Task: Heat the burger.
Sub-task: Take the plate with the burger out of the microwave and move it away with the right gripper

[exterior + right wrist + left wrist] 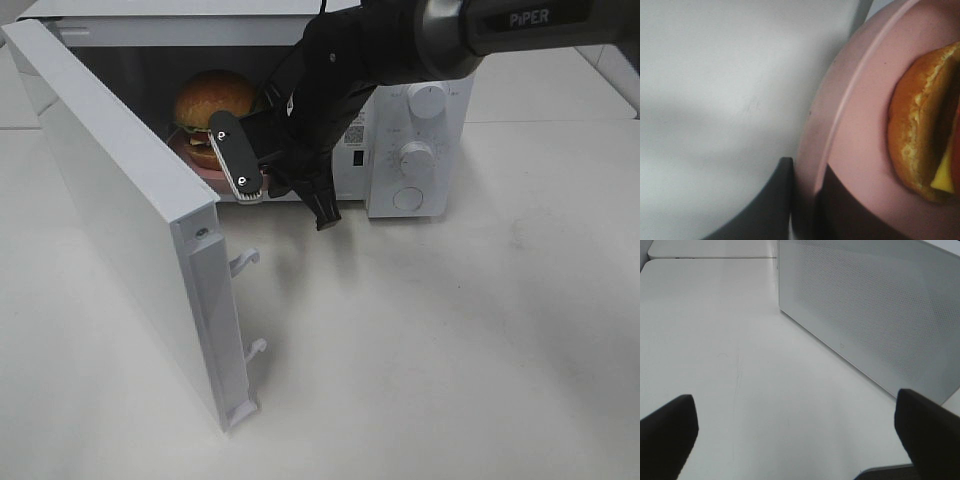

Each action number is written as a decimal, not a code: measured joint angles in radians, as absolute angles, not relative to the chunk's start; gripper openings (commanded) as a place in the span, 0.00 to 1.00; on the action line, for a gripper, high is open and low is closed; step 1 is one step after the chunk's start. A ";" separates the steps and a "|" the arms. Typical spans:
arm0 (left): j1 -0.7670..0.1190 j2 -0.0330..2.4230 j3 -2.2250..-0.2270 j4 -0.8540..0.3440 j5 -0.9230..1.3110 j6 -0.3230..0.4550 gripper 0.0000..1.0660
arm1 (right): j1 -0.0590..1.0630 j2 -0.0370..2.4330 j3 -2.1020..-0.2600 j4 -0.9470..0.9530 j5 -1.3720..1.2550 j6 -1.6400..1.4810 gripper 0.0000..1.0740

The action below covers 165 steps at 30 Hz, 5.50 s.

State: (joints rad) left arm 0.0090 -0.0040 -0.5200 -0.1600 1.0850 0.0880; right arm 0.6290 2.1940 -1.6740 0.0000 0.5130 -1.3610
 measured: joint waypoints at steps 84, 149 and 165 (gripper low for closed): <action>0.009 -0.004 -0.520 -0.160 1.085 0.088 0.94 | 0.590 1.208 -0.632 0.197 0.387 -1.662 0.00; 0.009 -0.004 -0.520 -0.160 1.085 0.088 0.94 | 0.590 0.918 -0.377 -0.695 0.744 0.109 0.02; 0.009 -0.004 -0.520 -0.160 1.085 0.088 0.94 | 0.590 1.252 -0.456 -0.814 0.748 0.666 0.02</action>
